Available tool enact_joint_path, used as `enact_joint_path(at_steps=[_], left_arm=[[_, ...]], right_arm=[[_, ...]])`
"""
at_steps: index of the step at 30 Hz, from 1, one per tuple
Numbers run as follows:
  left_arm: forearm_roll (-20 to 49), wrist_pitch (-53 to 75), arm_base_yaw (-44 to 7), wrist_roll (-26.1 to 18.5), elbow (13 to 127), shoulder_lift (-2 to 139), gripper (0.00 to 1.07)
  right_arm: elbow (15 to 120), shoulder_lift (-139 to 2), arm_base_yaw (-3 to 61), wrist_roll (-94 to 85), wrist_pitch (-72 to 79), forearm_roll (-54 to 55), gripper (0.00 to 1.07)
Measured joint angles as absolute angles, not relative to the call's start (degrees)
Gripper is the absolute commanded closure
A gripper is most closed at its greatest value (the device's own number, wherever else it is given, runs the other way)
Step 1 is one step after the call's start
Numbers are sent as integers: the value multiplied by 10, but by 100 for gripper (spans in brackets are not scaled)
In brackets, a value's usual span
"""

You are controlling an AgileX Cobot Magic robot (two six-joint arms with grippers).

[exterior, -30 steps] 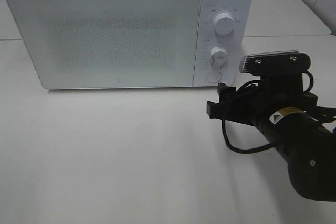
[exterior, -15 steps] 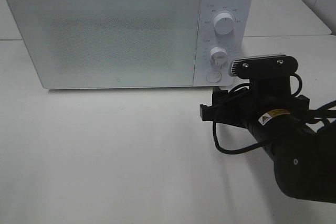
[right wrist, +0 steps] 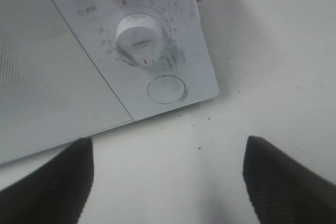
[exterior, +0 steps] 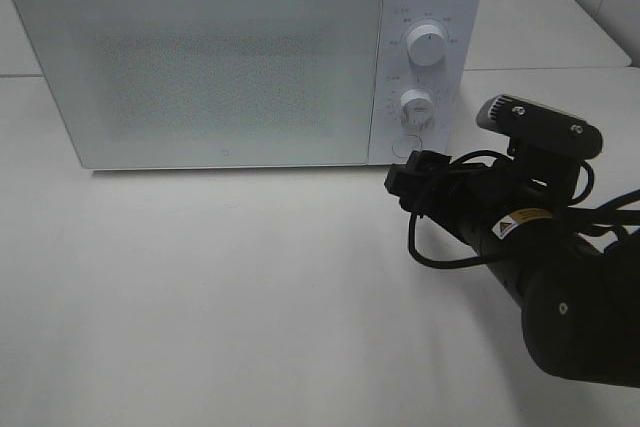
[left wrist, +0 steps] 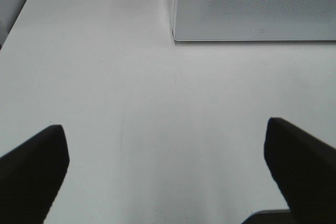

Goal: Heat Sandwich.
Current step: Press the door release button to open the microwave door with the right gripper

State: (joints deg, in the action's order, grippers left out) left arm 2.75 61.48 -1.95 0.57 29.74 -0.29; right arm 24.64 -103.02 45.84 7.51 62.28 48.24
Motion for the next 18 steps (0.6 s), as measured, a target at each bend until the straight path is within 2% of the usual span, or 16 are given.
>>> enact_joint_path(at_steps=[8,10,14,17,18], left_arm=[[28,615,-19,6,297,-3,10],[28,615,-19,6,297,-3,10],[28,615,-19,6,297,-3,10],[28,615,-19,6,297,-3,10],[28,615,-19,6,297,-3,10]], right_arm=[[246,-1030,458,417,622,482,33],[246,-1030,458,449,622,482,33],[246,-1030,458,582,622,482,38],[246,-1030,458,659,622,482,49],[246,-1030,458,659,622,482,49]])
